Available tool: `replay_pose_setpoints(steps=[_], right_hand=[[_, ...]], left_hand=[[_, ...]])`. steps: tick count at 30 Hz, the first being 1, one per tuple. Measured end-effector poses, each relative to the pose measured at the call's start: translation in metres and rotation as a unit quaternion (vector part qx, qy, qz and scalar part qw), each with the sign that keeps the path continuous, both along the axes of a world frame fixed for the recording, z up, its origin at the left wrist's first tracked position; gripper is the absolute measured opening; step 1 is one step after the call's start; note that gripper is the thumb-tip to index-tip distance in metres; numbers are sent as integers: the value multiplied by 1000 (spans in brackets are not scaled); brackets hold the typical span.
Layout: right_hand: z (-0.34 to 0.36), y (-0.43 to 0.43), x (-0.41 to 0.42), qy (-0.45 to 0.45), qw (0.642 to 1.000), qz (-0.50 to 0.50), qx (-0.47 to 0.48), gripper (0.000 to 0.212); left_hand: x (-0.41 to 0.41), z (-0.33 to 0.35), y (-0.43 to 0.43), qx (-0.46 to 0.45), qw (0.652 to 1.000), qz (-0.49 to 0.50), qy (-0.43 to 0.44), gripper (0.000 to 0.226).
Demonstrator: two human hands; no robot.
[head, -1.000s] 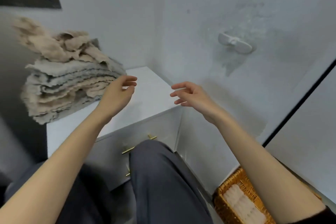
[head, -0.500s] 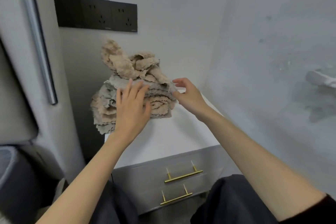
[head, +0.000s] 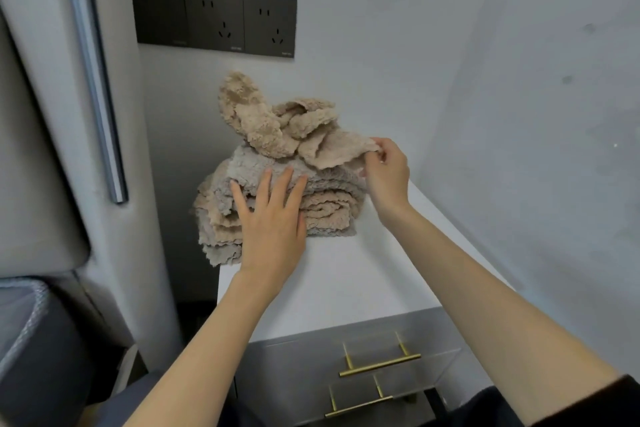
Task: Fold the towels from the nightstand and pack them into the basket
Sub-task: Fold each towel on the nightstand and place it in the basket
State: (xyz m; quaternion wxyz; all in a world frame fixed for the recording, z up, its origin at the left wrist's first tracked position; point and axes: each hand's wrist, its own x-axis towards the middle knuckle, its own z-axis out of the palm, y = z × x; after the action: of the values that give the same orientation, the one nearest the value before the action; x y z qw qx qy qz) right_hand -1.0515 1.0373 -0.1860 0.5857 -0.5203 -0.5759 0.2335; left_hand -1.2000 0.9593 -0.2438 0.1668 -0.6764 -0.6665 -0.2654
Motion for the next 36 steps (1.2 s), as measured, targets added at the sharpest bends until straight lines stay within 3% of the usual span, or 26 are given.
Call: replay_pose_setpoints(steps=[5,10,14,17,20,22,24,26,28,30,33,36], right_hand=[[18,-12,41,234,970,-62,-19,21],[-4,-31,84,257,953,-157,-34,23],[-36,-47,113,208,954,-203,-70,25],[-54,-60,132,128,971,-189,-76,27],[-58,-70,143,-33,989,-130,-62,37],[-59,-77,146,-184,976,-76,-84,40],[-63,-83,147,-286,948,-18,-139,41],[-64,-85,150,-330,920,32,-210,42],[-63,-85,153,-329,904,70,-262,54],[-62,-80,157,-286,914,75,-278,67],[-64,-73,162,-263,931,36,-250,54],[-70,-67,167,-307,913,19,-268,41]], left_hand=[[8,-2,-3,14,1000,25,8,40],[27,-3,-9,32,999,13,-27,27],[45,-6,-15,62,993,-39,-90,21],[56,-8,-15,21,979,-78,-186,15],[66,-9,-11,-72,912,-136,-379,36],[70,-11,-5,-127,871,-132,-455,37],[70,-17,0,-166,878,-114,-434,22],[69,-22,5,-185,893,-96,-400,16],[66,-26,8,-217,893,-97,-383,19],[62,-28,10,-253,884,-106,-379,17],[56,-30,10,-275,885,-99,-363,20],[54,-30,9,-276,896,-92,-337,28]])
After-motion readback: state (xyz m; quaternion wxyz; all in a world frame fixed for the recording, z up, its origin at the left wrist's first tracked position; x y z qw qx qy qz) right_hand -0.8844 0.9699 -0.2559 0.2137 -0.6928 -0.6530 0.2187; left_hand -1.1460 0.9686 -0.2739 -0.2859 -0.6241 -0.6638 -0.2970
